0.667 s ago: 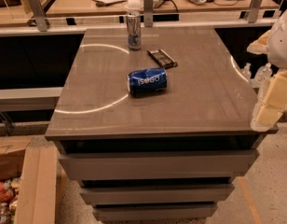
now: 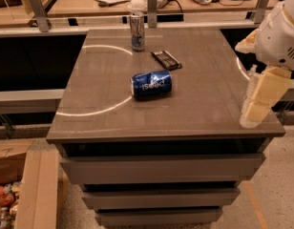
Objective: Place pepsi can upright
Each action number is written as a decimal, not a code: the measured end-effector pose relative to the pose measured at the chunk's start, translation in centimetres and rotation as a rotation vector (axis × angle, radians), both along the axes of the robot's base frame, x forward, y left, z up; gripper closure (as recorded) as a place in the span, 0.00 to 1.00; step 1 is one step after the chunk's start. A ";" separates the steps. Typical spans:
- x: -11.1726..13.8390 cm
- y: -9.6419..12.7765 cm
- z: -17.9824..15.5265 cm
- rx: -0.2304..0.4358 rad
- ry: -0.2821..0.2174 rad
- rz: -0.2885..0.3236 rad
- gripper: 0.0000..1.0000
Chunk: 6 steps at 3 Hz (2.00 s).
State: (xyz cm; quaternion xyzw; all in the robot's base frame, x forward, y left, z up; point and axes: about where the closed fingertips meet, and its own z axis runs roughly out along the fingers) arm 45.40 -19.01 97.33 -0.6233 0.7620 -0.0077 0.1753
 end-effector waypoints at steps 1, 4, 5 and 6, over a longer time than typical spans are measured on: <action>2.5 2.5 -0.7 0.047 0.006 0.057 0.00; 10.6 12.2 -4.1 0.029 0.051 0.208 0.00; 11.8 15.2 -5.7 0.027 0.069 0.273 0.00; 13.1 17.5 -7.9 0.016 0.102 0.322 0.00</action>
Offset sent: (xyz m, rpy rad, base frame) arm 0.0829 0.0789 -0.0241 0.0884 0.0254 0.1029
